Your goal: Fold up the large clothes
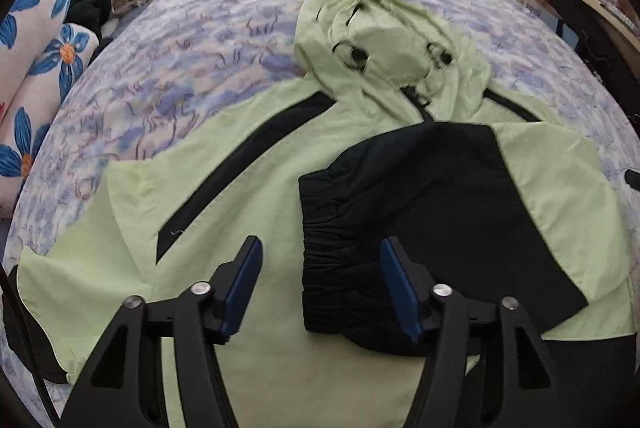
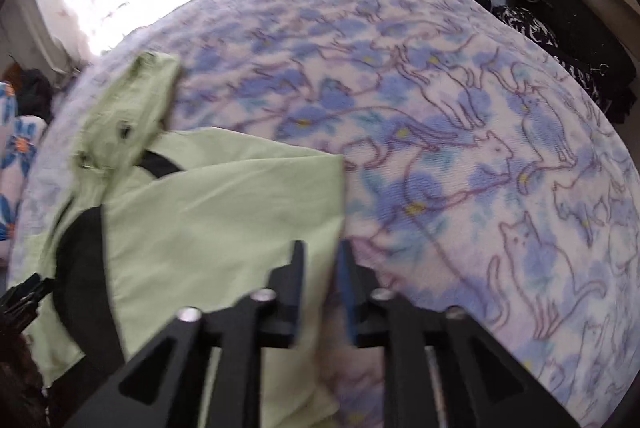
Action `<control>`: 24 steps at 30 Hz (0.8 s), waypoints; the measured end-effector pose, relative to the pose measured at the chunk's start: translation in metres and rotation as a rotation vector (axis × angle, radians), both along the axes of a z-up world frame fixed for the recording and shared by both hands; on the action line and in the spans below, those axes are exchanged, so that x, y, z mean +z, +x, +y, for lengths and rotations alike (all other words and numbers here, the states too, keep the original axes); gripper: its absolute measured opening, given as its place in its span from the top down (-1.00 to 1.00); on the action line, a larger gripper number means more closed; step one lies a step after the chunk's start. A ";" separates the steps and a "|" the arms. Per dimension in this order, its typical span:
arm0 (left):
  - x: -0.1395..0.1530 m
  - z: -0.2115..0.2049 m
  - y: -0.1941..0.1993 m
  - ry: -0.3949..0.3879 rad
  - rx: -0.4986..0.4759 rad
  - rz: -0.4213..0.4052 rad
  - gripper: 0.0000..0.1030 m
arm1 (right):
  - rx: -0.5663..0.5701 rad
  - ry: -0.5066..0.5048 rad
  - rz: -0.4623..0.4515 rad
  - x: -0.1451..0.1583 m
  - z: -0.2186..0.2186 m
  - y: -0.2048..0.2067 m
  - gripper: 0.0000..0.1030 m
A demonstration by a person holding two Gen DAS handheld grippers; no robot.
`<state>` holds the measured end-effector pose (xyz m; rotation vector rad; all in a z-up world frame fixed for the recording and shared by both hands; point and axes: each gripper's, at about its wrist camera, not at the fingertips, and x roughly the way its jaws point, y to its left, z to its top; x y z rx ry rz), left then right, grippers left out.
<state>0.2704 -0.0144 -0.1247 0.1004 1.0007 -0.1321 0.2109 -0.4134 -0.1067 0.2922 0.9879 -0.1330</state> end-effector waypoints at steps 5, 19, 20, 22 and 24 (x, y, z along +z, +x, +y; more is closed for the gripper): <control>0.013 -0.012 -0.024 -0.051 -0.069 -0.007 -0.58 | 0.144 -0.086 0.078 -0.007 0.055 -0.020 -0.24; -0.029 -0.042 -0.052 0.029 -0.081 0.051 -0.45 | 0.085 -0.277 0.168 -0.029 0.057 -0.052 -0.15; -0.023 -0.042 -0.056 0.009 -0.081 0.042 -0.45 | 0.087 -0.271 0.152 -0.023 0.063 -0.054 -0.09; -0.015 -0.043 -0.061 -0.028 -0.085 0.022 -0.47 | 0.102 -0.230 0.104 -0.011 0.075 -0.058 -0.08; -0.007 -0.047 -0.061 -0.086 -0.098 0.021 -0.51 | 0.108 -0.210 0.028 -0.001 0.092 -0.058 -0.08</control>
